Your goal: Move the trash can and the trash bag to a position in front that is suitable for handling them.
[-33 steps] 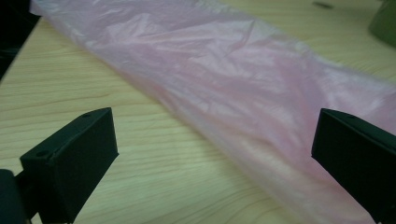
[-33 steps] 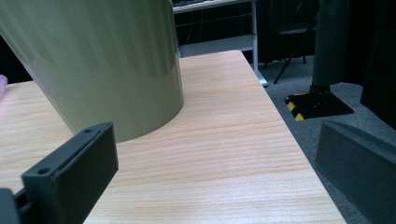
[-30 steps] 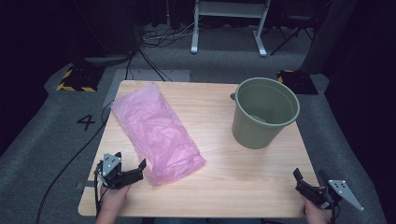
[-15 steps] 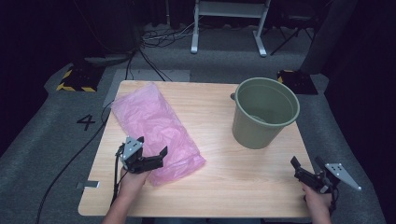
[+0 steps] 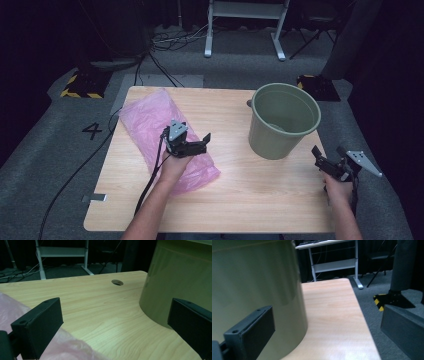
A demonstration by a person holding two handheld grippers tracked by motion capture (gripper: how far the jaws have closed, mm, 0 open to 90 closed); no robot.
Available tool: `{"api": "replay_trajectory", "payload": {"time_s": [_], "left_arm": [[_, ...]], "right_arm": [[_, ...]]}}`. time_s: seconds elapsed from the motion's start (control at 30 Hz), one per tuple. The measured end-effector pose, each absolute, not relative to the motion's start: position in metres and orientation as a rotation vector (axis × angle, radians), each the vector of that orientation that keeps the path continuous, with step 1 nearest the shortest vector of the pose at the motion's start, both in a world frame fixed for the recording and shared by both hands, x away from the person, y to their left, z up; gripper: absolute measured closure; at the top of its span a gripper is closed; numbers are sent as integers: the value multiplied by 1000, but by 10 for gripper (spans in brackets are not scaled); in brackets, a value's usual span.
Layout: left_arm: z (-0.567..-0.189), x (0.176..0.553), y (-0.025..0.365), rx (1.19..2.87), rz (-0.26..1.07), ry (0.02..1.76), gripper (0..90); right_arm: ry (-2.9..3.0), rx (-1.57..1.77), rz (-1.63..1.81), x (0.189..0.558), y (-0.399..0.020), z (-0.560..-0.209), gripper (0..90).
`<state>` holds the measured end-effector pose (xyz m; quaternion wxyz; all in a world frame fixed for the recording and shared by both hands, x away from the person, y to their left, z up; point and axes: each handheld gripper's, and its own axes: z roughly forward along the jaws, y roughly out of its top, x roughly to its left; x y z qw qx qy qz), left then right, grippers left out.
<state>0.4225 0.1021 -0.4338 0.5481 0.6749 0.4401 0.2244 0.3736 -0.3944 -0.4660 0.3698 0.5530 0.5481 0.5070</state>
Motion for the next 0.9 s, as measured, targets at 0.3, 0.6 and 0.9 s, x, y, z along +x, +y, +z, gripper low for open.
{"api": "replay_trajectory", "payload": {"time_s": [0.3,0.6,0.9], "left_arm": [[-434,468,47,1628,528,1039,0],[-447,511,4,1602,465,1109,0],[-448,531,-20,1643,502,1087,0]], "right_arm": [[1376,1461,1300,410,-404,-459,0],[1429,1391,1243,436,-404,-458,0],[1467,1394,1190,456,-398,-452,0]]}}
